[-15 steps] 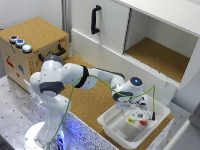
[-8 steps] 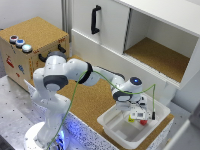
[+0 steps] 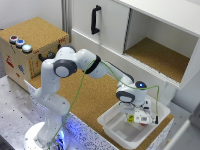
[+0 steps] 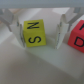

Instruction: Pick up the yellow block

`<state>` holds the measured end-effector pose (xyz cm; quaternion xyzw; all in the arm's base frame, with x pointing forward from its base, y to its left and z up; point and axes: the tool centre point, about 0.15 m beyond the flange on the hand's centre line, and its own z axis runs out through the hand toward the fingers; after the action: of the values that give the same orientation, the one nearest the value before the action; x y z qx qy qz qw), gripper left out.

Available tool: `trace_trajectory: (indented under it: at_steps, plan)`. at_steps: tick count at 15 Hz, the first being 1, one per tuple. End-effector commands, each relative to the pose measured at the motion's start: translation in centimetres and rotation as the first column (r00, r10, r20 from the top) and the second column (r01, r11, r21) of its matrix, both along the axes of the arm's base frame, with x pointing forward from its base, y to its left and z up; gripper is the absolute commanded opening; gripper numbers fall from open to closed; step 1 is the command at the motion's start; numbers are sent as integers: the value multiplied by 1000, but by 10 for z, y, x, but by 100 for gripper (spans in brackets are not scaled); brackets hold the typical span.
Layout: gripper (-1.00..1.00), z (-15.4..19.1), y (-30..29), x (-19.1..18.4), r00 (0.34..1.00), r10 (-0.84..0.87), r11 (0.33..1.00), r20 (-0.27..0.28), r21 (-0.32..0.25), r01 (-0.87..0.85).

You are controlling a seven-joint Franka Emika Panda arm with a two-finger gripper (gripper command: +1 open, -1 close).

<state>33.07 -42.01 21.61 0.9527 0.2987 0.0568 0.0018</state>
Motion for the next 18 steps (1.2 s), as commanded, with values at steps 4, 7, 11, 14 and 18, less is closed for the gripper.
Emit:
trace_trajectory:
  at_steps: [4,7,11,14,18]
  plan:
    - [-100,30,12,35,999,43,998,15,42,-43]
    - [-100,32,16,28,999,53,997,4,58,-53]
    - [-100,44,26,15,998,58,995,24,74,-59]
    - [-100,63,39,11,996,58,994,69,89,-64]
    - [-100,113,70,8,983,101,990,152,87,-115]
